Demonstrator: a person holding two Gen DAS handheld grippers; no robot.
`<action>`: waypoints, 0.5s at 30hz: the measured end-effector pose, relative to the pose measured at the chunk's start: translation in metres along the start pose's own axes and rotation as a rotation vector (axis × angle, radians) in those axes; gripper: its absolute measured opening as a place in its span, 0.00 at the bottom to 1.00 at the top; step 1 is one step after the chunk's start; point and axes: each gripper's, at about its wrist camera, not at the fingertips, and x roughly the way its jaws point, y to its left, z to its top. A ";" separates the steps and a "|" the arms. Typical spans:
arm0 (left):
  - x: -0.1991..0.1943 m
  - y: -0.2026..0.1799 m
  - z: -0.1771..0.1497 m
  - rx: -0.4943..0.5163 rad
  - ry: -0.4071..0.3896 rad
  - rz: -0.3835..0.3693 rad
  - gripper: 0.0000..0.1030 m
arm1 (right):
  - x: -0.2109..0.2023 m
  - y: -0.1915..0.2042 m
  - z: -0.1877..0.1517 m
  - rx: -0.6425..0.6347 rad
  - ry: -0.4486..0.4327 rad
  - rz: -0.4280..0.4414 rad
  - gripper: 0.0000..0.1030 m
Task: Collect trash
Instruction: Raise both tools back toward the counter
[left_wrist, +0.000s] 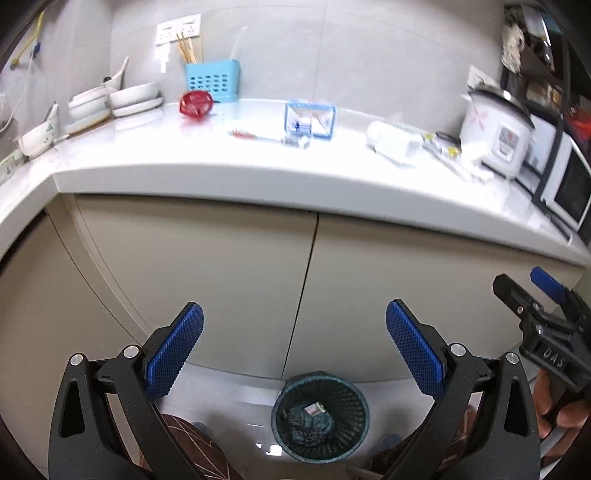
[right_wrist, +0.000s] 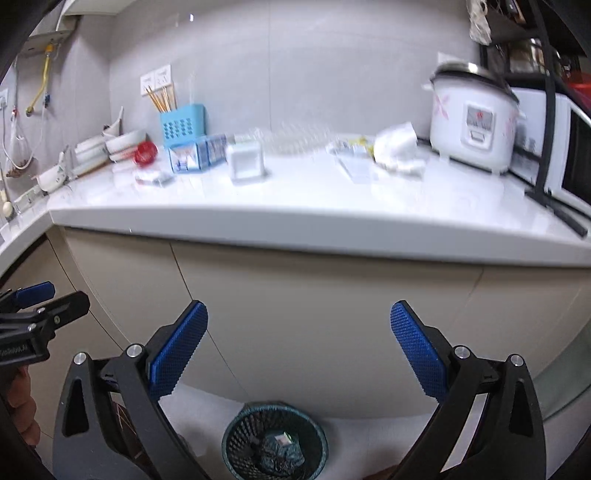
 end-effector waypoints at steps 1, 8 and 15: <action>-0.004 0.001 0.008 -0.007 -0.002 0.004 0.94 | -0.001 0.000 0.005 -0.004 -0.010 0.004 0.93; -0.009 -0.002 0.063 -0.027 -0.032 0.073 0.94 | -0.007 0.015 0.058 -0.036 -0.048 0.051 0.93; 0.010 0.003 0.117 -0.058 -0.004 0.123 0.94 | 0.012 0.031 0.107 -0.074 -0.037 0.078 0.93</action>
